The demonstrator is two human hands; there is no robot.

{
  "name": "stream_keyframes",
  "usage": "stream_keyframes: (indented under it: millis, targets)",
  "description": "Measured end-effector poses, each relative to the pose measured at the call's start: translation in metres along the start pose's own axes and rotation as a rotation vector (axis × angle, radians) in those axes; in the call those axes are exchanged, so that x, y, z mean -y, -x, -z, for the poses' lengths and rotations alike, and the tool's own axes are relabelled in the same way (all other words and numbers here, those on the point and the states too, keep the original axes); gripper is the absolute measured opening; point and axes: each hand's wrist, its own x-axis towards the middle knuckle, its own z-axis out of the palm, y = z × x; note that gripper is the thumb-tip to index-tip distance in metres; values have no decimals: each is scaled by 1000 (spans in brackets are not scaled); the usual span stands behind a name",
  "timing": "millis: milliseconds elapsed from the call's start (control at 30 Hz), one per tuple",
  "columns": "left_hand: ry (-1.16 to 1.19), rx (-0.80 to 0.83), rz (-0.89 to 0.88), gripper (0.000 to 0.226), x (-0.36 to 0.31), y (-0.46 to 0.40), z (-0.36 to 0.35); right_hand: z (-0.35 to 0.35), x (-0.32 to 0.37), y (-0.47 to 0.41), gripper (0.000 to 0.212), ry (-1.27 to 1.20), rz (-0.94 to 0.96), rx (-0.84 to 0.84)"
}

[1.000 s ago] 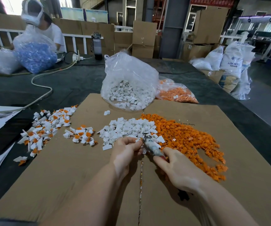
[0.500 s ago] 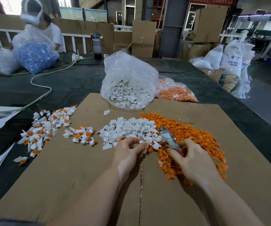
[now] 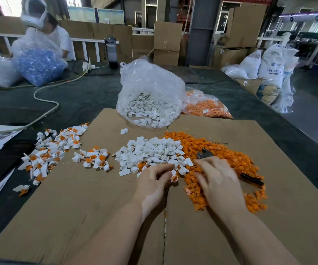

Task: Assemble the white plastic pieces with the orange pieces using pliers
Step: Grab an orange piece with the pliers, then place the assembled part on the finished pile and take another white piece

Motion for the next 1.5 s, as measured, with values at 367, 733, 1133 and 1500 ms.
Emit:
stream_keyframes:
  millis: [367,733,1133,1500]
  targets:
    - [138,113,53,39,-1,9,4,-25,30,15,15,-320,45,-108]
    - [100,2,-11,25,-8,16,0,-19,32,18,7,-284,4,-173]
    - [-309,-645,131,16,34,-24,93,-23,30,20,19,-188,-167,-271]
    - [-516,-669,127,28,32,-25,94,-23,34,23,20,28,-180,-178]
